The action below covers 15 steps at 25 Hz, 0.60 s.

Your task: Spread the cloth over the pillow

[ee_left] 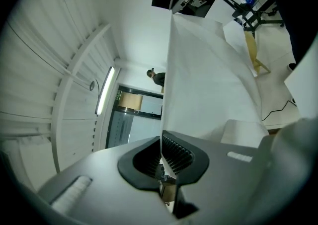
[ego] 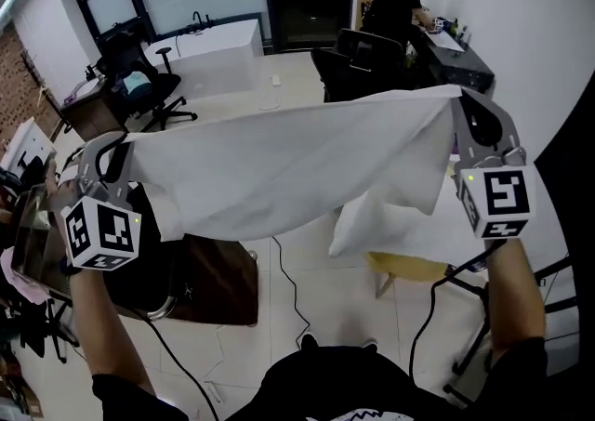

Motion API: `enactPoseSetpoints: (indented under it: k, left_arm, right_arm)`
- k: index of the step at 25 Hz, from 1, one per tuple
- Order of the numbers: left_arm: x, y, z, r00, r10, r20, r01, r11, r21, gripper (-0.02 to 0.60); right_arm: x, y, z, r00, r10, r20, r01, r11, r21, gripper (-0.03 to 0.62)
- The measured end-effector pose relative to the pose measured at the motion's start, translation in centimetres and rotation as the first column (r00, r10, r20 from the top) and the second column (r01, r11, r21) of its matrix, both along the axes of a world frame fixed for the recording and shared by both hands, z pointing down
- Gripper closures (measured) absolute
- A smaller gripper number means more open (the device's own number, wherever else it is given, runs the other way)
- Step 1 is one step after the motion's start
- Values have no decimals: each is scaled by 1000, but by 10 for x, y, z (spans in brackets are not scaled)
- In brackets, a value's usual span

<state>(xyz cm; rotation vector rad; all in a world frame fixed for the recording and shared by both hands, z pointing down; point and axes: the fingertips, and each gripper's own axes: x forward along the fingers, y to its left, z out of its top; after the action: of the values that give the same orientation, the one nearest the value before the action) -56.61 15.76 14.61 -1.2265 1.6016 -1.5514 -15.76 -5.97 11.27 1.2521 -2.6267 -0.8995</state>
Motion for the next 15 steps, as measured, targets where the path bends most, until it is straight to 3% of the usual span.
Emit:
enactPoseSetpoints:
  k: [5,15]
  left_arm:
    - [42,-37,-17,998,57,18,-58,998,15,580]
    - [145,-112,-31,987,162,10,-162,986,29,580]
  right_arm:
    - [54,-17,-4,997,51,-54,-52,999,-8,585]
    - [175,-45,-33,987,146,-66,-145,989,27,585]
